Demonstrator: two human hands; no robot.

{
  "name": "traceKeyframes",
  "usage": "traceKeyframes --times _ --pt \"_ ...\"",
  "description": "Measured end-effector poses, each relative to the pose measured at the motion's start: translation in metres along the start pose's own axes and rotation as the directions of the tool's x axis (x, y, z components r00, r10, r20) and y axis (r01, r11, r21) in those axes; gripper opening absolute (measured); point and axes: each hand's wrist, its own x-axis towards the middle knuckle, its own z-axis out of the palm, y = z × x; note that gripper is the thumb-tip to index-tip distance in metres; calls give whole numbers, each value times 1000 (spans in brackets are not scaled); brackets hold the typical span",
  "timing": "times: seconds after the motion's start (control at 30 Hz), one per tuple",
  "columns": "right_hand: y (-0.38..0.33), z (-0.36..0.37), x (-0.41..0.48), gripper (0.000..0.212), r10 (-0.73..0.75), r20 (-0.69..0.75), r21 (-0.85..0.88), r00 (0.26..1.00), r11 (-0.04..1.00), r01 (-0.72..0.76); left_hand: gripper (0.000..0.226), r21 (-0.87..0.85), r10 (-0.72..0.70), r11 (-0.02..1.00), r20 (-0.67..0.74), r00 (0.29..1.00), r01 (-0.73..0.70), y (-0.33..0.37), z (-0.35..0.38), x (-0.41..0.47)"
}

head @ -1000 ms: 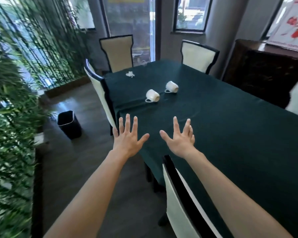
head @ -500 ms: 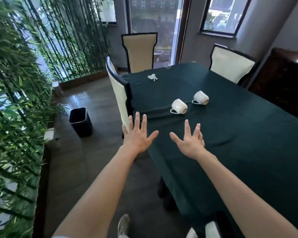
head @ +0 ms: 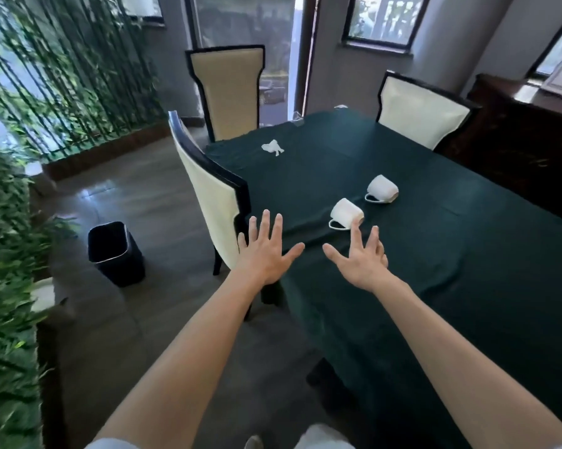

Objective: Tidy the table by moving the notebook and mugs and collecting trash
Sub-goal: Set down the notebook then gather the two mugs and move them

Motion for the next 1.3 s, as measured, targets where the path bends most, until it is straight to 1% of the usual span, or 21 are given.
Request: traceKeyframes --times 0.1,0.23,0.37,0.53,0.63,0.73,0.87,0.97,1.03,1.1,1.13,1.2,1.23,1.3 --pt "-3 1 21 99 30 -20 4 999 1000 -30 94 -21 27 999 27 999 -26 -3 3 26" --pt "0 0 56 98 78 -29 27 997 997 -77 92 -77 27 997 80 996 -21 0 12 65" --pt "8 -2 102 97 114 -25 72 993 991 -112 89 -243 5 969 164 986 36 7 23 114" --pt "14 -4 171 98 160 -41 165 986 975 -151 83 -351 -28 930 220 975 106 19 35 182" --pt "17 -1 206 97 186 -44 199 982 964 -174 75 -294 -15 950 294 956 105 27 39 219" --pt "21 6 234 95 188 -44 194 981 965 -176 64 -255 10 963 363 932 89 35 46 245" --pt "25 18 253 91 217 -70 235 974 952 -195 51 -246 29 966 409 912 79 49 63 265" --pt "23 35 260 89 194 -115 195 974 966 -169 45 -267 22 958 430 902 104 57 79 276" --pt "24 45 267 89 202 -100 175 974 967 -183 42 -330 -11 926 458 889 181 62 89 288" --pt "25 52 271 89 210 -93 141 973 970 -196 40 -419 -50 864 480 876 279 64 99 298" --pt "27 54 274 89 215 -101 114 971 972 -203 38 -467 -79 815 497 864 343 65 103 303" --pt "30 57 278 90 220 -111 62 969 975 -214 29 -549 -130 682 559 819 483 67 112 312" --pt "30 57 281 91 219 -121 44 968 976 -215 25 -576 -141 625 580 802 527 67 115 314" --pt "29 57 291 93 223 -150 41 963 975 -220 25 -595 -147 579 596 789 558 66 123 323"
